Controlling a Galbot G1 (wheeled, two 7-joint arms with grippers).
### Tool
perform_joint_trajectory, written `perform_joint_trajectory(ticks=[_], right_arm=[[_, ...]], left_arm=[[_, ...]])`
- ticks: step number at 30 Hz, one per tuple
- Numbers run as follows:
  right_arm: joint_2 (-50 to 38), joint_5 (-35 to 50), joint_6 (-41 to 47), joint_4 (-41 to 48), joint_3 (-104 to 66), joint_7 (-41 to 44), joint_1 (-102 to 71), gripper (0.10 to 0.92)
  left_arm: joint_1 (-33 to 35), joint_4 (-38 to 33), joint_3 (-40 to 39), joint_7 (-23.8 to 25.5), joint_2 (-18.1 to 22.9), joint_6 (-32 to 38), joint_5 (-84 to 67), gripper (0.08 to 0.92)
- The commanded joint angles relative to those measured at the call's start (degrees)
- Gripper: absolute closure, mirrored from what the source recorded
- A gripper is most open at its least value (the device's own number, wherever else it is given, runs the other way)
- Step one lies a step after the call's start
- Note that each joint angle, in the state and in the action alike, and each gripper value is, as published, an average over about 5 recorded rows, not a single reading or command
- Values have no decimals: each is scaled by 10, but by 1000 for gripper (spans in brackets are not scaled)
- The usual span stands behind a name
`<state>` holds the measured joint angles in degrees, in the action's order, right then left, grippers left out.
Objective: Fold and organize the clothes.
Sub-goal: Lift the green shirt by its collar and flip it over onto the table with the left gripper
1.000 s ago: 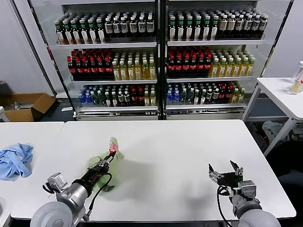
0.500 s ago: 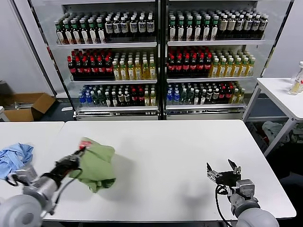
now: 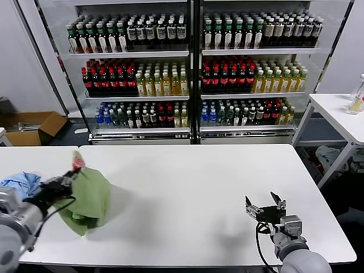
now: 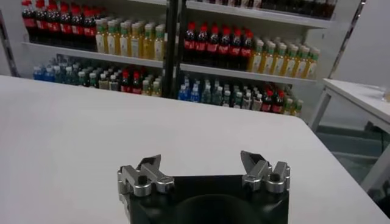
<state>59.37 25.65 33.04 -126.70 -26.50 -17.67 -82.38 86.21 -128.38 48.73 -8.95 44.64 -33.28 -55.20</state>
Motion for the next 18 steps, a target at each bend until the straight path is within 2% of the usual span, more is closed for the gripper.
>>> perform_joint_trajectory(ticks=[1,8,18], right_arm=[[3,-4,1,0,5,-2,1,203],[12,-15,1,4,19,-5,7,203],[2,-14,1,1,2,-4,0,203]], left_arm=[[-41,-20,-300,70,145,1,214,912],[-101,27,-342,67,220,2,259,912],[-209,117,-391,16,323,6,254,912]])
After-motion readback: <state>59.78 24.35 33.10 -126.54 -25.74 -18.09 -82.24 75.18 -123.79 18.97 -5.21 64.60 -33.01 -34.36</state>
